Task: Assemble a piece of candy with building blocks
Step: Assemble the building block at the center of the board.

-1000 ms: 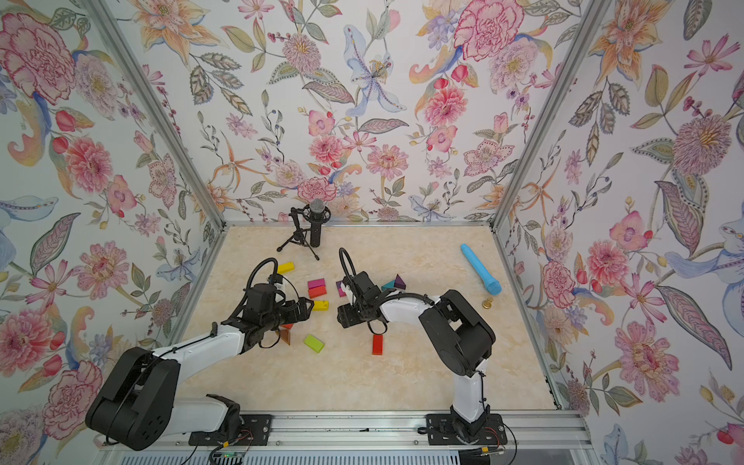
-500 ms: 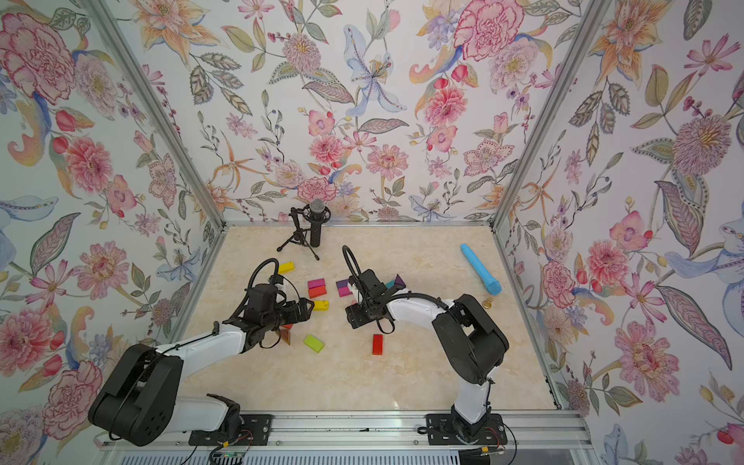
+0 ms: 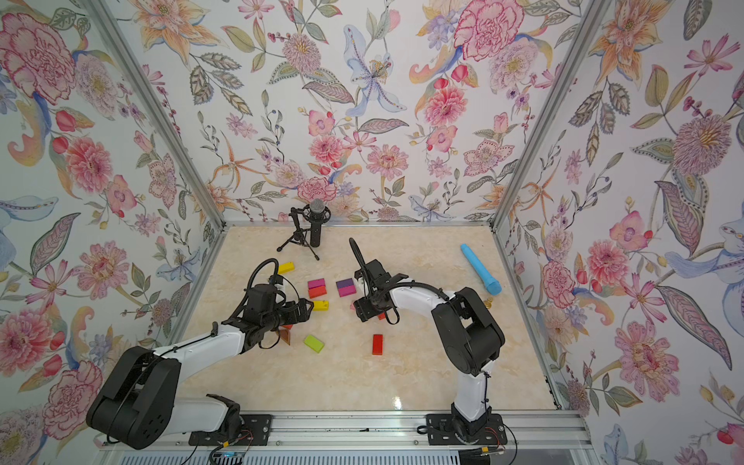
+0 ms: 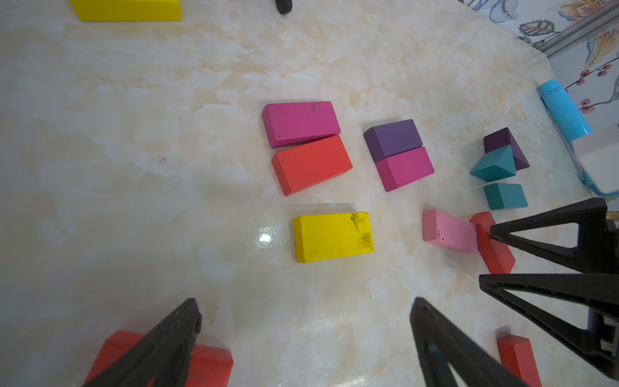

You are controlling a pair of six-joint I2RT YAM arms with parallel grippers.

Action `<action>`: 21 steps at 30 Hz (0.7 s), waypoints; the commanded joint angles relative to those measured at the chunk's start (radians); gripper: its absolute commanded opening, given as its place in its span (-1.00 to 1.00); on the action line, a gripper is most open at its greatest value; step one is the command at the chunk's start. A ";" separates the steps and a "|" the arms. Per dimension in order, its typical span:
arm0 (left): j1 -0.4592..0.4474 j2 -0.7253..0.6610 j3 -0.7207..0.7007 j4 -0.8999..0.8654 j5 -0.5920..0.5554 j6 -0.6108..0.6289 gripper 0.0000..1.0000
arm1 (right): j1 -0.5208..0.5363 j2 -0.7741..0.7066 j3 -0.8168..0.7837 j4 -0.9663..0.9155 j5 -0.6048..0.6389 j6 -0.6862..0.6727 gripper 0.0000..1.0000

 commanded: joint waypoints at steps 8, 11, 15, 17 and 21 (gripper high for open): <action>-0.002 0.005 0.011 -0.016 -0.016 0.020 0.98 | 0.018 0.087 0.063 -0.031 -0.019 -0.030 0.34; -0.001 0.005 0.010 -0.017 -0.021 0.022 0.98 | 0.019 0.105 0.072 -0.033 -0.018 -0.033 0.32; -0.002 0.012 0.013 -0.015 -0.021 0.022 0.98 | 0.017 0.132 0.092 -0.038 -0.008 -0.038 0.28; -0.002 0.014 0.011 -0.013 -0.021 0.022 0.98 | 0.014 0.145 0.105 -0.038 -0.008 -0.042 0.25; -0.002 0.011 0.007 -0.013 -0.022 0.020 0.98 | 0.019 0.173 0.136 -0.042 0.000 -0.055 0.16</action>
